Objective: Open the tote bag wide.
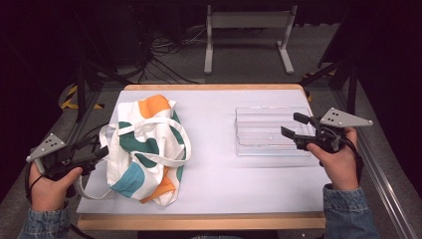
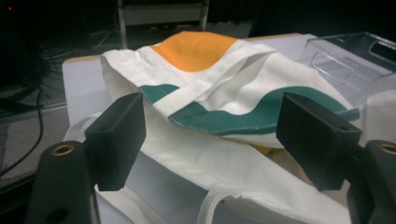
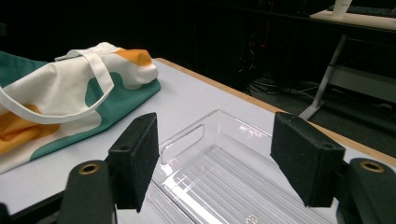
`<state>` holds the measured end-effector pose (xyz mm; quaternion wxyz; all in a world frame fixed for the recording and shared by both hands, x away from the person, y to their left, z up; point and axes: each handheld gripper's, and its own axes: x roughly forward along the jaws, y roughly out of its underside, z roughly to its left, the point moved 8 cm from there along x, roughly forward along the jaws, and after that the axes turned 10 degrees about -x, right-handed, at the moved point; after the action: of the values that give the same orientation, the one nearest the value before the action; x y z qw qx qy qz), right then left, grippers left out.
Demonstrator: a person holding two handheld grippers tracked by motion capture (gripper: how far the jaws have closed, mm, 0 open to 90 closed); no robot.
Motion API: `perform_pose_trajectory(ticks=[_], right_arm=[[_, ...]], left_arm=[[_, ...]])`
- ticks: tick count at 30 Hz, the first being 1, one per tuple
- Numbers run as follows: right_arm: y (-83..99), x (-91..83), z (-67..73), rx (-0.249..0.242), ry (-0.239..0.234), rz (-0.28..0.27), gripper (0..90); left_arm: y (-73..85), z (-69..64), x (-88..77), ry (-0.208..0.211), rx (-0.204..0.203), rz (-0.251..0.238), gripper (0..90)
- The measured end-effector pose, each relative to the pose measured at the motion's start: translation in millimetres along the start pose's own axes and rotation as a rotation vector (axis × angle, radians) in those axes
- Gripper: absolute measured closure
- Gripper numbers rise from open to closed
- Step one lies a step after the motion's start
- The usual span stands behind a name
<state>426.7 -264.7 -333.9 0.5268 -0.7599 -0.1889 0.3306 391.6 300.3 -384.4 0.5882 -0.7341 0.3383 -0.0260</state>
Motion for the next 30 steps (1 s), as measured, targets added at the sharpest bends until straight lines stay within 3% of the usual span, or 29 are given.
perform_pose_trajectory(ticks=[4,8,12,21,30], right_arm=[[1.0,6.2,3.6,0.006,-0.008,0.033,26.6],[0.1,11.9,9.1,0.012,-0.016,0.045,24.6],[-6.4,13.4,16.0,0.018,-0.068,0.037,30.6],[-29.2,21.8,32.4,0.009,-0.132,-0.007,41.4],[-50.4,42.8,54.4,-0.014,-0.192,-0.008,41.9]], left_arm=[[-2.7,0.0,-6.8,0.013,-0.01,-0.006,31.5],[-5.8,-2.8,-8.5,0.026,0.0,-0.015,30.5],[-7.4,-7.5,-9.3,0.039,-0.002,-0.014,29.6],[-9.0,-12.9,-12.9,0.032,0.008,0.004,27.0],[-9.7,-14.2,-16.9,0.033,0.004,0.005,24.0]])
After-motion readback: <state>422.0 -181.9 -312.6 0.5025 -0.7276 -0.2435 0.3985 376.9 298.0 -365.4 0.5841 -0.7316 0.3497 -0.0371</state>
